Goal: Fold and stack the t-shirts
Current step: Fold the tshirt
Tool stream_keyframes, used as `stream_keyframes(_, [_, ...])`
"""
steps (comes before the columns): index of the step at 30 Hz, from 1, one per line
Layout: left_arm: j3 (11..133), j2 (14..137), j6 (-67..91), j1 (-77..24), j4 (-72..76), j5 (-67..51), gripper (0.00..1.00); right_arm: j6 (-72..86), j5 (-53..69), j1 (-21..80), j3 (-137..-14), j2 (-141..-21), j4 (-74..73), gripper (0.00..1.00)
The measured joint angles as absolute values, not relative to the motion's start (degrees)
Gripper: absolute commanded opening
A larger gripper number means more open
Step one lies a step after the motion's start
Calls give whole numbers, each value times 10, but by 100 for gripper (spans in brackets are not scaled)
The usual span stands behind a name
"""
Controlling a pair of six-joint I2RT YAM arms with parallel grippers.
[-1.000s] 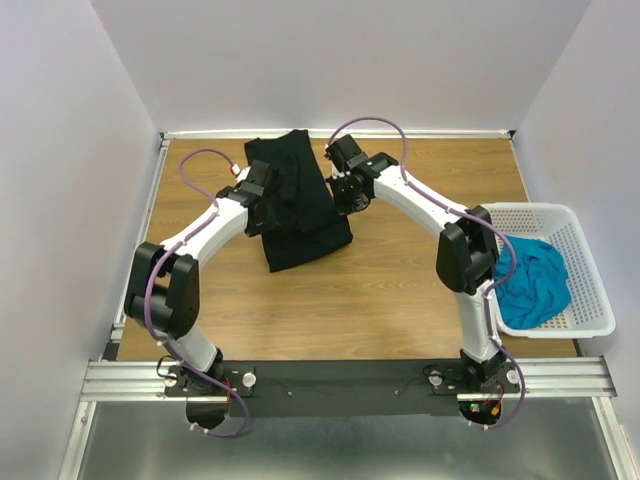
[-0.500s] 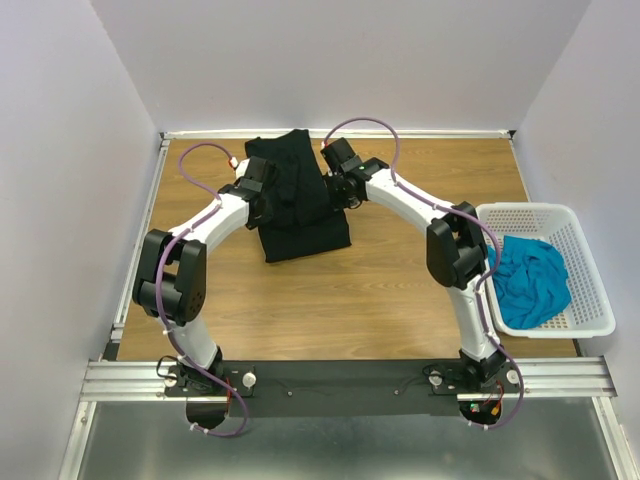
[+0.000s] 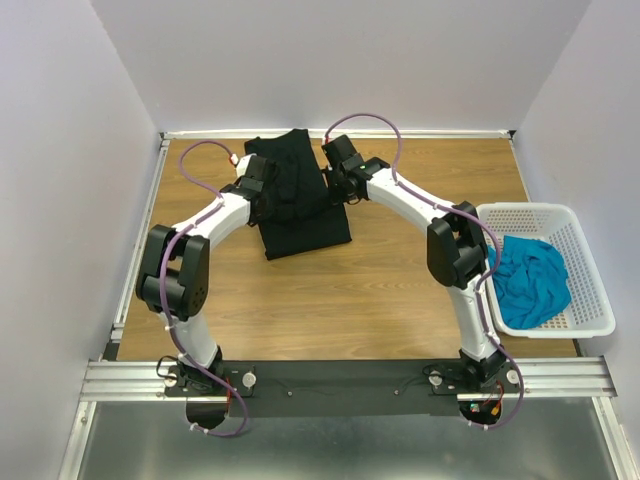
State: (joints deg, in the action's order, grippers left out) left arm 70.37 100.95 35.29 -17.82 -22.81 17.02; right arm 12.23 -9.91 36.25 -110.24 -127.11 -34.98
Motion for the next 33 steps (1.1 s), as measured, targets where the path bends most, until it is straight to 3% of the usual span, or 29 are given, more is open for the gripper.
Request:
stream_keyframes(10, [704,1058,359,-174,-205,177,0,119,-100,362,-1102,-1295,-326,1])
stream_keyframes(13, [703,1061,360,-174,-197,180,5,119,-101,362,-1098,-1305,-318,8])
stream_keyframes(14, [703,1061,360,-174,-194,182,14,119,-101,362,-1095,-1308,-315,17])
stream_keyframes(16, [703,1061,363,-174,-189,184,24,120,-102,361,-1092,-1310,-313,25])
stream_keyframes(17, [701,1061,362,-174,-187,185,37,121,-102,360,-1091,-1311,-313,34])
stream_keyframes(19, [696,1060,363,-174,-180,186,50,121,-103,360,-1091,-1310,-312,42])
stream_keyframes(20, [691,1055,362,-174,-177,186,63,123,-103,360,-1091,-1309,-309,47])
stream_keyframes(23, [678,1033,363,-174,-176,186,78,125,-99,360,-1082,-1302,-307,49])
stream_keyframes(28, [656,944,373,-180,-179,186,74,130,-83,363,-1053,-1261,-304,47])
stream_keyframes(31, [638,870,391,-206,-179,192,48,137,-52,369,-1030,-1226,-287,38])
stream_keyframes(33, [626,843,401,-235,-173,193,36,141,-32,372,-1017,-1211,-274,28])
